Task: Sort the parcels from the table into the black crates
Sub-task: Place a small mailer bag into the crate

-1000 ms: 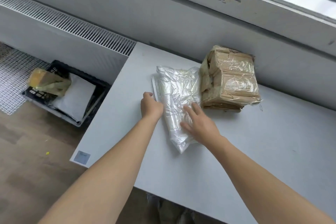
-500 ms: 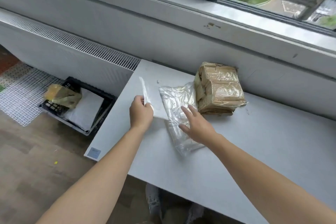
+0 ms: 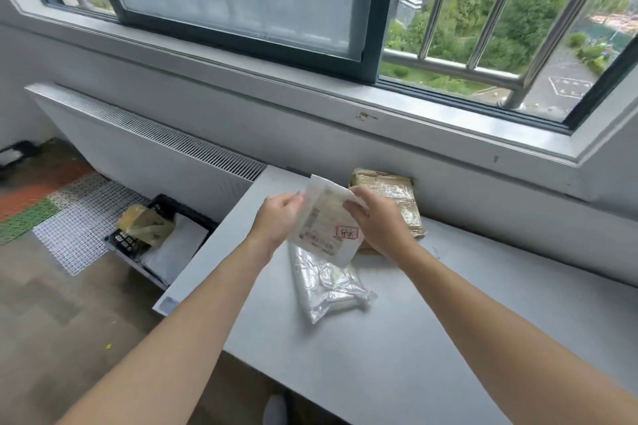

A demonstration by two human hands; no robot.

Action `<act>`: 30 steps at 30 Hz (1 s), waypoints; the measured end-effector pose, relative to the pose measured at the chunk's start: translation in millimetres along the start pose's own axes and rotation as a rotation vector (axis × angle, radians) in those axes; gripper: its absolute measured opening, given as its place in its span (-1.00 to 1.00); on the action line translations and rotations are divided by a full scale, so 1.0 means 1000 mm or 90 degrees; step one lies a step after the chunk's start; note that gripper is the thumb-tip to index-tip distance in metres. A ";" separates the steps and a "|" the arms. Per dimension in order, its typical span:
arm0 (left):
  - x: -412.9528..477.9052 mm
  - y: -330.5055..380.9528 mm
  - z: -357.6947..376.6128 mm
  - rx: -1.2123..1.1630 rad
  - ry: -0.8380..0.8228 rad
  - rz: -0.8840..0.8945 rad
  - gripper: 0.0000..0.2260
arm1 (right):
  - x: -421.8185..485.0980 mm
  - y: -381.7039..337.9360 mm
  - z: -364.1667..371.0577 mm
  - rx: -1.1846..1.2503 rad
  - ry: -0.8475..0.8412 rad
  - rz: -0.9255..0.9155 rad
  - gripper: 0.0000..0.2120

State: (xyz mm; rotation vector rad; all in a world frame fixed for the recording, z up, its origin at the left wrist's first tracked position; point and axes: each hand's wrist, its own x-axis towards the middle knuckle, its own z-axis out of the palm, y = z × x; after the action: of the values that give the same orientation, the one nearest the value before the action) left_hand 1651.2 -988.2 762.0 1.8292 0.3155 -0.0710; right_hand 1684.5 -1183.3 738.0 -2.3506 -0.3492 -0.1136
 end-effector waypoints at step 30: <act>-0.002 0.067 0.026 -0.279 0.005 0.120 -0.79 | -0.015 -0.036 -0.089 0.375 0.114 0.179 -0.89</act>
State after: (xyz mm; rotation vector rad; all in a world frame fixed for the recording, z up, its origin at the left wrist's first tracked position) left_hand 1668.8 -1030.5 818.2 1.4164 0.1466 0.1277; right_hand 1661.7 -1223.7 823.3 -1.7668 0.0406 -0.0729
